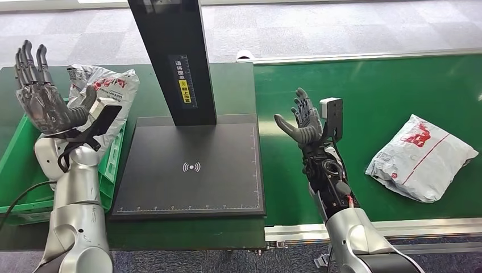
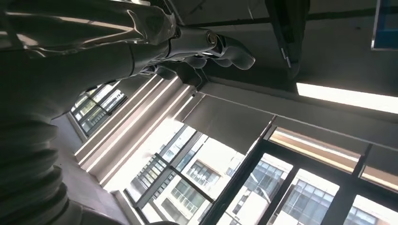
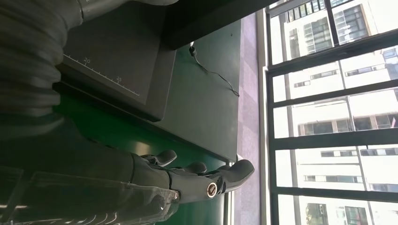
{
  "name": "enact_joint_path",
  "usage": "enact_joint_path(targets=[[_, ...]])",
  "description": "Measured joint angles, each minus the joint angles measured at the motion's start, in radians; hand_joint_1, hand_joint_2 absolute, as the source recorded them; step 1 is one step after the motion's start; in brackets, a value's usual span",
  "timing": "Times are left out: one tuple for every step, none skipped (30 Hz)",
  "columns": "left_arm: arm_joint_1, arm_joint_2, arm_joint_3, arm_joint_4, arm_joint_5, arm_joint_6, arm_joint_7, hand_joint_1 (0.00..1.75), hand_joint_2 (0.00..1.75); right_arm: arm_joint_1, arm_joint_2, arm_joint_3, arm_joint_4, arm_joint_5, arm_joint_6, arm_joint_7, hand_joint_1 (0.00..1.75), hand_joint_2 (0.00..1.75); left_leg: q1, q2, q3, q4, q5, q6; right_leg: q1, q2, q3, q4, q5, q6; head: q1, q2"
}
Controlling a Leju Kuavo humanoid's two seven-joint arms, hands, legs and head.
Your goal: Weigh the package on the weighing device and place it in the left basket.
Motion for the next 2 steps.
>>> enact_joint_path(targets=[[0.005,-0.013,-0.006,-0.017,0.026,0.0,-0.003,0.0,1.75,0.0,-0.001,0.001,0.0,0.0,0.0,-0.002,0.0,1.75,0.0,0.0,0.0,0.0,0.0,0.0,0.0,0.0,0.0,0.0,0.0,0.0,0.0,0.0],[0.008,-0.02,-0.01,-0.025,0.038,0.0,-0.004,0.0,1.75,0.0,-0.001,0.001,0.0,0.0,0.0,-0.002,0.0,1.75,0.0,0.0,0.0,0.0,0.0,0.0,0.0,0.0,0.0,0.0,0.0,0.0,0.0,0.0]])
